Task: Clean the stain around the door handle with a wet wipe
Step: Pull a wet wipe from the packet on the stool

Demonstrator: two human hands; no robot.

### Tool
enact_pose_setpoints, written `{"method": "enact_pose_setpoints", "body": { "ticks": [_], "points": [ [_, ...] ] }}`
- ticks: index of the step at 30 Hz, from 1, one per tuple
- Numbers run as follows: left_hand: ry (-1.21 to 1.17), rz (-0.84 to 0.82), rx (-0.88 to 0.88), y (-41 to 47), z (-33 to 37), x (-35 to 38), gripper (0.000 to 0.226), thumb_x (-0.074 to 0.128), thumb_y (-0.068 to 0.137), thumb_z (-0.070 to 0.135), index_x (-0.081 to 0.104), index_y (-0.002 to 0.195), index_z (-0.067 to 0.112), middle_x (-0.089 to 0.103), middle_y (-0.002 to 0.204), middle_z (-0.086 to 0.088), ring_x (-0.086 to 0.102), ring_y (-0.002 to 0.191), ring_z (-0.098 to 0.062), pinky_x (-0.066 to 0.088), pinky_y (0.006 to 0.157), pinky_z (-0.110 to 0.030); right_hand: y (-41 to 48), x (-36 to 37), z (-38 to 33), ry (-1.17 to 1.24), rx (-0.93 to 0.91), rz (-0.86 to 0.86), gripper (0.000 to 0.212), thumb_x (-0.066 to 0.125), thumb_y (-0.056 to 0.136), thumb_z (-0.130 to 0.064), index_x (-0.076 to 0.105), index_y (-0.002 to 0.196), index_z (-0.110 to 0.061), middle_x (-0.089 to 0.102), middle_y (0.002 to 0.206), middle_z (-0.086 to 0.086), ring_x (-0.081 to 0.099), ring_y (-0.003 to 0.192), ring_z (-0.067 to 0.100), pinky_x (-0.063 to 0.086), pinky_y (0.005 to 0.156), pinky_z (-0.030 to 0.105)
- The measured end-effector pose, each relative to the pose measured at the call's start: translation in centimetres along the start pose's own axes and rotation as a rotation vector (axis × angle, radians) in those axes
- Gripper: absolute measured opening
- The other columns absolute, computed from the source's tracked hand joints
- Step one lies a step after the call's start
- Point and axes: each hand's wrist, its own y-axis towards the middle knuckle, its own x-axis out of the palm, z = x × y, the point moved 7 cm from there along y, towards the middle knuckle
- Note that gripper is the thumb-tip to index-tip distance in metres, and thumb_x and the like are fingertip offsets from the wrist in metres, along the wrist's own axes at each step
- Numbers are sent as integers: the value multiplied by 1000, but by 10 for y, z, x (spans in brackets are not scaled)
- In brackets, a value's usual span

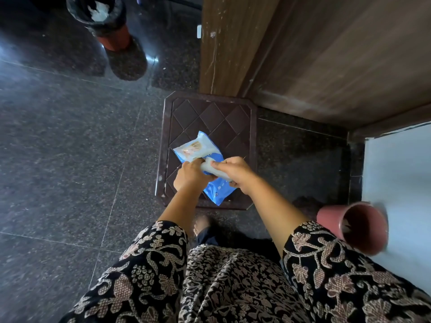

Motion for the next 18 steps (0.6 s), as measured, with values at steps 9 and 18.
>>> {"method": "enact_pose_setpoints", "body": {
  "ticks": [9, 18],
  "points": [
    [-8, -38, 14, 5, -4, -1, 65, 75, 72, 53, 54, 124, 21, 57, 125, -6, 55, 115, -30, 49, 91, -43, 0, -3, -1, 162, -1, -254, 20, 60, 90, -10, 68, 103, -22, 58, 73, -2, 38, 56, 6, 23, 40, 16],
    [50, -1, 42, -2, 8, -9, 56, 74, 72, 58, 60, 115, 26, 63, 110, 2, 61, 102, -24, 50, 78, -35, 8, -27, 10, 253, 29, -98, 20, 43, 97, -17, 58, 87, -27, 57, 73, -2, 44, 57, 9, 27, 44, 18]
  ]
}}
